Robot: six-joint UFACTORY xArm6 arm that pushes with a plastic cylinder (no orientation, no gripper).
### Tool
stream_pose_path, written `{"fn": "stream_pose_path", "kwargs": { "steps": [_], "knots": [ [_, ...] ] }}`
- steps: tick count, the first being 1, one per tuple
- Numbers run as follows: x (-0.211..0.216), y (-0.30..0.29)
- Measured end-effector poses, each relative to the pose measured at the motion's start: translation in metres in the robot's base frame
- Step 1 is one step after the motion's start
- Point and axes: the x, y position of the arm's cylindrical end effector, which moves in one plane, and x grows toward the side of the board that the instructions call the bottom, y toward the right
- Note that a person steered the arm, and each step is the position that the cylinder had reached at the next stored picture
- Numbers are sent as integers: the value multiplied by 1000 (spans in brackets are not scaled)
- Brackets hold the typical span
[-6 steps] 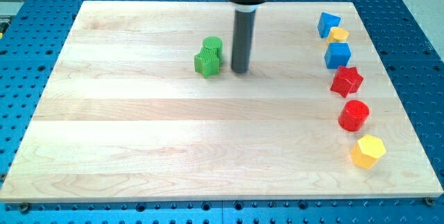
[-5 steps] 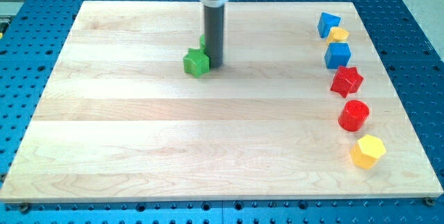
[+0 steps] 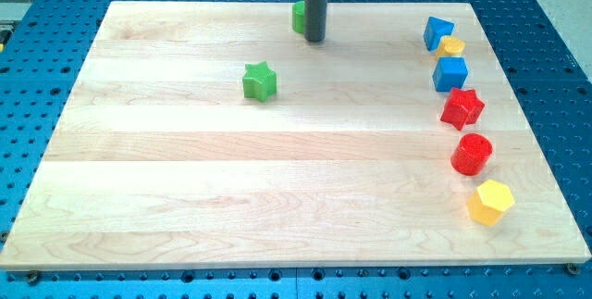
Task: Place the green circle at the top left side of the triangle
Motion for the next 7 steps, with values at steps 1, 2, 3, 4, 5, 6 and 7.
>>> {"fn": "stream_pose_path", "kwargs": {
  "steps": [1, 2, 3, 4, 5, 6, 7],
  "knots": [
    [-19, -71],
    [-32, -116],
    [-52, -79],
    [-53, 24],
    [-65, 58],
    [-41, 42],
    [-24, 53]
  ]
}}
